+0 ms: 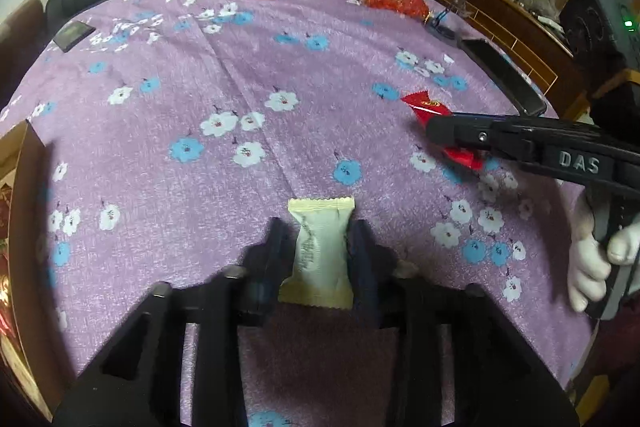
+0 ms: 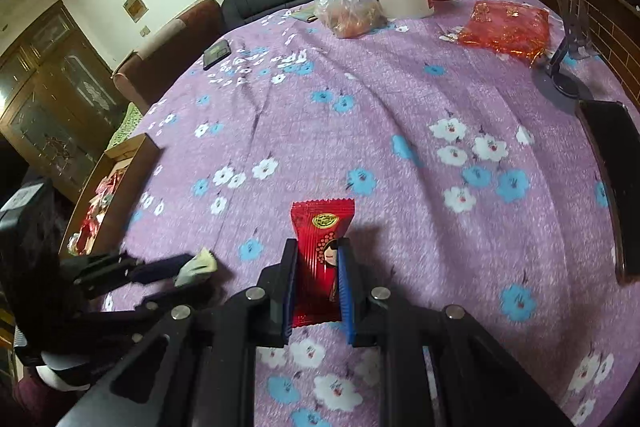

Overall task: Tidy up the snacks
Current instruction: 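Grasp the red packet with the right tool while the left tool grasps the white-green packet, then carry both packets over the cardboard box and open both tools to drop them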

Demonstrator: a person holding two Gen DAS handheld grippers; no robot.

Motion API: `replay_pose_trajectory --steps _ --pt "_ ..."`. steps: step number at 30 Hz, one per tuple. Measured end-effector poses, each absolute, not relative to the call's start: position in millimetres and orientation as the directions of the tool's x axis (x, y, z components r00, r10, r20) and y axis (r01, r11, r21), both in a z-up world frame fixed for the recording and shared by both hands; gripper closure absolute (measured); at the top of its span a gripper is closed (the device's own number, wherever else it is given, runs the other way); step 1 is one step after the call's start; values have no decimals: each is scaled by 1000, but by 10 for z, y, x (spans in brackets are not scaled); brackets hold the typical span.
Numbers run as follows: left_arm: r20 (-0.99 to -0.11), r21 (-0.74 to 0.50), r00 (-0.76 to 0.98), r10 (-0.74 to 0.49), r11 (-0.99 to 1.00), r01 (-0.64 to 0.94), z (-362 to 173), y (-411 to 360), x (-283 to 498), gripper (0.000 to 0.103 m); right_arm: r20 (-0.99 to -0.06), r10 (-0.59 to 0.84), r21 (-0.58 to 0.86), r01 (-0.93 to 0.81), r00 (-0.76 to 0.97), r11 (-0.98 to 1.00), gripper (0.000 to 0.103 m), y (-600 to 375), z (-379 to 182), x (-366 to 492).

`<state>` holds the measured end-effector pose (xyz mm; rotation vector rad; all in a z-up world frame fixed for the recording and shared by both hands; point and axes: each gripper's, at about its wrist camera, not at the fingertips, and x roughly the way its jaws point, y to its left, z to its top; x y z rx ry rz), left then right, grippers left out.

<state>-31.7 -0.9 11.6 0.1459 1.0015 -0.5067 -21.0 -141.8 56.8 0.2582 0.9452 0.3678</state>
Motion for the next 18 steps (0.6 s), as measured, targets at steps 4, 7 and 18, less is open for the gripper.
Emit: replay_pose_trajectory --steps 4,7,18 --pt "-831 -53 462 -311 869 491 92 -92 -380 65 -737 407 353 -206 540 913 82 -1366 600 -302" --pt "-826 -120 432 -361 862 492 103 -21 -382 82 -730 412 351 -217 545 911 82 -1327 653 -384" --pt "-696 -316 569 -439 898 307 703 1020 -792 81 -706 466 325 -341 534 882 82 -758 996 -628"
